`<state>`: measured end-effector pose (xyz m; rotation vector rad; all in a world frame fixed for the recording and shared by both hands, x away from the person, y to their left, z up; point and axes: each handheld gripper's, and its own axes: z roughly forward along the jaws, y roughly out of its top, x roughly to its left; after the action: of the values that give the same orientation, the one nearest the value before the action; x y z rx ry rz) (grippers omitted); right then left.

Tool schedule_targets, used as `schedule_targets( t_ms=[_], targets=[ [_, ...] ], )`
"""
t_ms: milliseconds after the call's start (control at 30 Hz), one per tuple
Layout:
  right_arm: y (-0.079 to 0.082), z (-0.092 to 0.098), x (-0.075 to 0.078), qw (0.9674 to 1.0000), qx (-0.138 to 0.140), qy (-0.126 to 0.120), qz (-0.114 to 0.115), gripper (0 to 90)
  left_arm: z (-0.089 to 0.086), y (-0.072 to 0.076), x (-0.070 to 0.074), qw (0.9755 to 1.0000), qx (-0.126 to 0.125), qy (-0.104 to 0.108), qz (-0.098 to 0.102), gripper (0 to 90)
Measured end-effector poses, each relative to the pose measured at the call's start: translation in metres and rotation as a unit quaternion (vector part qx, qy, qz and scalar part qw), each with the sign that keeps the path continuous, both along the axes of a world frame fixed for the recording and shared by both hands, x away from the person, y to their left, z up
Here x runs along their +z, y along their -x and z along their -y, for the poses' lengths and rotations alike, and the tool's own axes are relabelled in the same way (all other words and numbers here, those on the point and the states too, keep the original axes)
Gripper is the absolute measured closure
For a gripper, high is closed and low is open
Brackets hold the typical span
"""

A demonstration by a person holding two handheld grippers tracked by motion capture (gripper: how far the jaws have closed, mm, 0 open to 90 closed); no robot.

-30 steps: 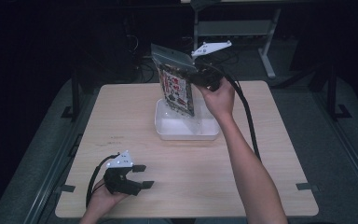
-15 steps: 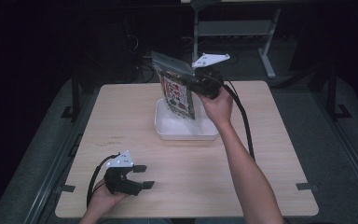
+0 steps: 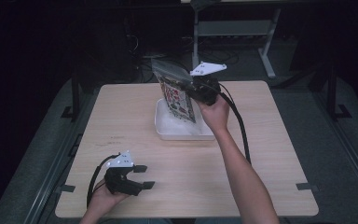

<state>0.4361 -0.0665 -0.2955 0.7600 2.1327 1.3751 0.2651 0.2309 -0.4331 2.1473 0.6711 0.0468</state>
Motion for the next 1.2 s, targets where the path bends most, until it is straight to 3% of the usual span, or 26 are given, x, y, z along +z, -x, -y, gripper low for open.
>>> schedule_targets(
  t_ms=[267,500,667,767,900,967,1200],
  targets=[
    [-0.001,0.01,-0.012,0.9996,0.002,-0.029,0.0,77.3,0.001,0.0,0.0,1.0,-0.001,0.001,-0.002,29.3],
    [0.001,0.023,-0.021,0.9993,0.001,-0.038,-0.004,77.5,0.002,0.0,0.0,1.0,-0.002,0.003,-0.002,29.4],
    [0.0,0.025,-0.023,0.9995,0.012,-0.027,-0.011,77.6,0.001,-0.001,0.001,1.0,-0.001,0.005,-0.003,29.3],
    [-0.002,0.025,-0.027,0.9991,0.022,-0.024,-0.027,77.8,0.001,-0.001,0.001,1.0,0.0,0.006,-0.002,29.3],
    [-0.003,0.028,-0.028,0.9991,0.014,-0.026,-0.032,77.9,0.0,-0.001,0.001,1.0,0.001,0.006,-0.003,29.2],
    [-0.005,0.029,-0.031,0.9986,0.012,-0.022,-0.047,78.0,0.0,-0.002,0.001,1.0,0.0,0.007,-0.002,29.3],
    [-0.007,0.031,-0.033,0.9983,0.008,-0.023,-0.052,77.9,0.001,-0.001,0.002,1.0,-0.001,0.007,-0.002,29.2]
  ],
)
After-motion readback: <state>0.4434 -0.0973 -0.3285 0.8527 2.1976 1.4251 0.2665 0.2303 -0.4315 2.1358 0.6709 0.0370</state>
